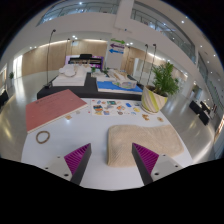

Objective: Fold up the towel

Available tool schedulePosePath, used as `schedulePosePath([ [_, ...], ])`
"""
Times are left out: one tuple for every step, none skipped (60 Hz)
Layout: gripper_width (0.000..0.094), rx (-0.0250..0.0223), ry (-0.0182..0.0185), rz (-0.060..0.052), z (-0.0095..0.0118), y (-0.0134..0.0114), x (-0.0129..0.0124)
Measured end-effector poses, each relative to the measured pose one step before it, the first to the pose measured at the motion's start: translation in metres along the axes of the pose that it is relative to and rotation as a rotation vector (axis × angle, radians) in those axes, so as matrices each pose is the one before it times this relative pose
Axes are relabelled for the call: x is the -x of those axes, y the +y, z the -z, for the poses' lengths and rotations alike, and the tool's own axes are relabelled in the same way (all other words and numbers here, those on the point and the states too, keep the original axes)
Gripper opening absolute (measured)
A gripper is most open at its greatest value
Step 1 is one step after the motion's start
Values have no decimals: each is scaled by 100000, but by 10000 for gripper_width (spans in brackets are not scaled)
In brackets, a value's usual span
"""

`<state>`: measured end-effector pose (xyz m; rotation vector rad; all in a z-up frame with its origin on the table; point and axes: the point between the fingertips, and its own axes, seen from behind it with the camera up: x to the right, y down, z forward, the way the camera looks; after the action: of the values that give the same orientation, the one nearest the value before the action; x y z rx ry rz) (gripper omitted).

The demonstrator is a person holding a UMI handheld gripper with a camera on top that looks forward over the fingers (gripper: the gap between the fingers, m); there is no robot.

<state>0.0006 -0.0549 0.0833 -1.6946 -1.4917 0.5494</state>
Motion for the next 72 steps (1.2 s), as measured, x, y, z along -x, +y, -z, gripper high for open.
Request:
schedulePosePath([
  [856, -73, 10, 44, -446, 15, -204],
  [851, -65, -164, 104, -475, 27, -144],
  [852, 50, -287, 130, -511, 54, -68],
  [855, 35, -425, 108, -741, 117, -100],
  [854, 186, -344, 89, -511, 100, -11],
  [851, 182, -345, 52, -521, 94, -25],
  [852, 154, -457, -42, -559, 88, 4],
  [850, 127, -575, -34, -542, 81, 89],
  [851, 130, -676, 6, -532, 105, 58],
  [851, 183, -697, 49, -536, 105, 116],
  [850, 195, -679, 166, -553, 227, 97],
  [853, 262, -723, 274, -482, 138, 104],
  [853, 102, -622, 232, -494, 108, 88],
  [850, -6, -535, 180, -531, 70, 69],
  [848, 52, -499, 256, -505, 78, 49],
  [847, 160, -442, 358, -504, 102, 21],
  [841, 277, -385, 398, -480, 125, 1],
  [842, 397, -323, 256, -427, 146, 0],
  [840, 275, -285, 23, -462, 102, -28],
  [836, 276, -286, -113, -430, 87, 133],
  [825, 242, -524, -133, -349, 84, 81],
  [809, 298, -518, 24, -337, 96, 26],
  [788, 344, -266, 122, -323, 113, -27],
  [767, 406, -180, 164, -317, 137, -51],
  [743, 443, -133, 230, -283, 145, -52],
  [716, 410, 70, 227, -273, 132, -116],
  [697, 224, -269, 206, -207, 173, -40],
  [682, -649, -768, -179, -115, -88, 63],
  [657, -565, -752, -456, -72, -127, 66],
  [636, 234, -409, -312, -79, 58, 3],
  [552, 586, 128, -53, -67, 141, -154],
  [467, 209, 369, 21, -62, 38, -197],
  [383, 28, 907, 217, -62, -27, -287],
  [299, 152, 1692, 608, -48, -33, -499],
  [215, 131, 2413, 954, -26, 87, -680],
  [131, 76, 2307, 909, -170, -12, -704],
  [46, -155, 1430, 497, -81, -18, -465],
  [34, -128, -450, -301, -13, -30, -7],
  [31, 254, -976, -281, 8, 23, 129],
  [28, 483, -583, 367, -19, 37, 16],
  [23, 413, -665, 926, -25, -21, 22],
  [16, 205, -827, 1079, 14, -99, -10],
  [13, 79, -1051, 538, 153, -88, -112],
  [12, 82, -1027, -101, 72, -161, 40],
  [10, 356, -1265, -450, 236, -46, -107],
  [11, 363, -1233, -475, 211, -97, -36],
  [11, 276, -1288, -293, 235, -148, -40],
  [9, 45, -1219, -148, 263, -224, -111],
  [10, -222, -1019, 4, 325, -349, -208],
  [10, -528, -746, 15, 293, -452, -269],
  [9, -734, -556, 171, 461, -473, -392],
  [11, -678, -465, 411, 455, -508, -466],
  [10, -628, -395, 574, 506, -503, -564],
  [11, -743, -259, 563, 514, -545, -654],
  [10, -1024, -121, 265, 550, -583, -732],
  [10, -1295, 76, -41, 575, -592, -810],
  [11, -1209, 84, -164, 562, -610, -874],
  [11, -855, 20, -84, 598, -535, -909],
  [10, -814, 116, -86, 547, -462, -953],
  [10, -796, 368, -107, 497, -449, -1068],
  [11, -786, 613, -174, 449, -418, -1158],
  [12, -650, 729, -196, 430, -366, -1230],
  [10, -425, 582, -212, 368, -262, -1185],
  [11, -205, 496, -167, 164, -369, -1140],
  [11, -229, 435, -280, 298, -125, -1165],
  [11, -259, 726, -418, 223, -86, -1182],
  [10, -237, 1026, -360, 147, -32, -1299],
  [11, -156, 1201, -109, 90, 34, -1282],
  [11, -47, 1143, 187, -9, 154, -1267],
  [11, -77, 1228, 403, -396, 329, -926],
  [11, 438, 982, 243, -385, 75, -1138],
  [12, 606, 1280, -31, -266, 443, -1138],
])
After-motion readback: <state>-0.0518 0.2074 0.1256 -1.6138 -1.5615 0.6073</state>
